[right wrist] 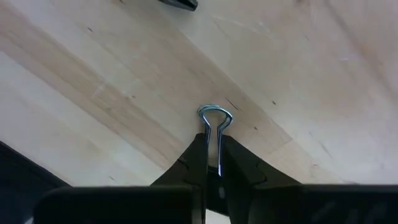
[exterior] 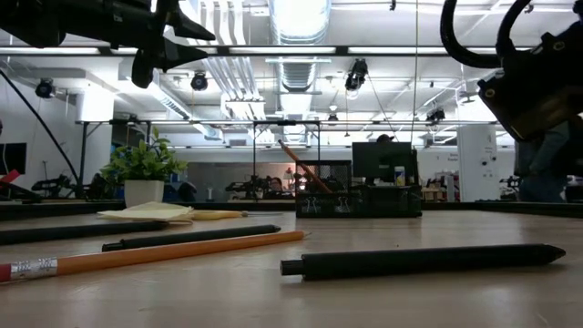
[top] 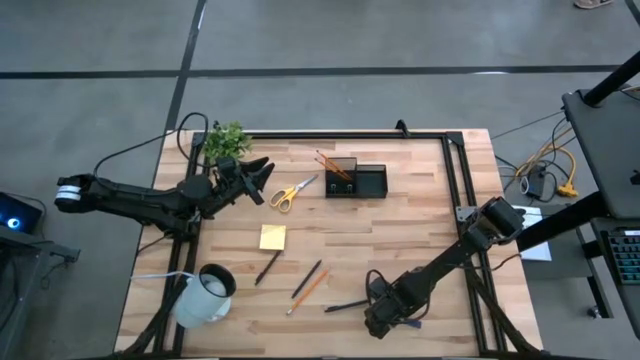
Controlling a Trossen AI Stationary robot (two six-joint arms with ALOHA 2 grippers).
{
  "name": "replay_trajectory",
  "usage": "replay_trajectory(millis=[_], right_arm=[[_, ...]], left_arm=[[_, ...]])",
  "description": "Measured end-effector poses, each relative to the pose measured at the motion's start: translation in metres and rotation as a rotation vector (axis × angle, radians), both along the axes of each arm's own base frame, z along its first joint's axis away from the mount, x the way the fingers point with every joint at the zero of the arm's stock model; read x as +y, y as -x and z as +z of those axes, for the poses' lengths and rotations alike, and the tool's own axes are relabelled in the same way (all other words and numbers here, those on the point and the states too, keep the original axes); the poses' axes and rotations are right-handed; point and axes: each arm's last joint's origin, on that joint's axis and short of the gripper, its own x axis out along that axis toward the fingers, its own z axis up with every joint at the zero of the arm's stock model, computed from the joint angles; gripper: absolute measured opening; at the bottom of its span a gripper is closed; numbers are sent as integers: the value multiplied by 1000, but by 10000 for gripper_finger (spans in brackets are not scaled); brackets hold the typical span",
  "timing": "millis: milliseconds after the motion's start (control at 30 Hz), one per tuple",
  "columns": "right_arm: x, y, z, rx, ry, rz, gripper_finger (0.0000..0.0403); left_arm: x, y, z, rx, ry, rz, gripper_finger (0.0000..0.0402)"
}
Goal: Pick and place office supplies into organizer
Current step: Put the binder clip into the desk organizer
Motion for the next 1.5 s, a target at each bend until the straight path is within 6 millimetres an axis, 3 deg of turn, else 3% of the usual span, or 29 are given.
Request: replay_trajectory(millis=[1000,1500], right_arm=[[-2,2,12,-19,-9,15,23],[-3,4,22,-80,7,98,193]], left_arm=[[0,0,0,-1,0,0,157],[0,0,0,-1,0,0,157]])
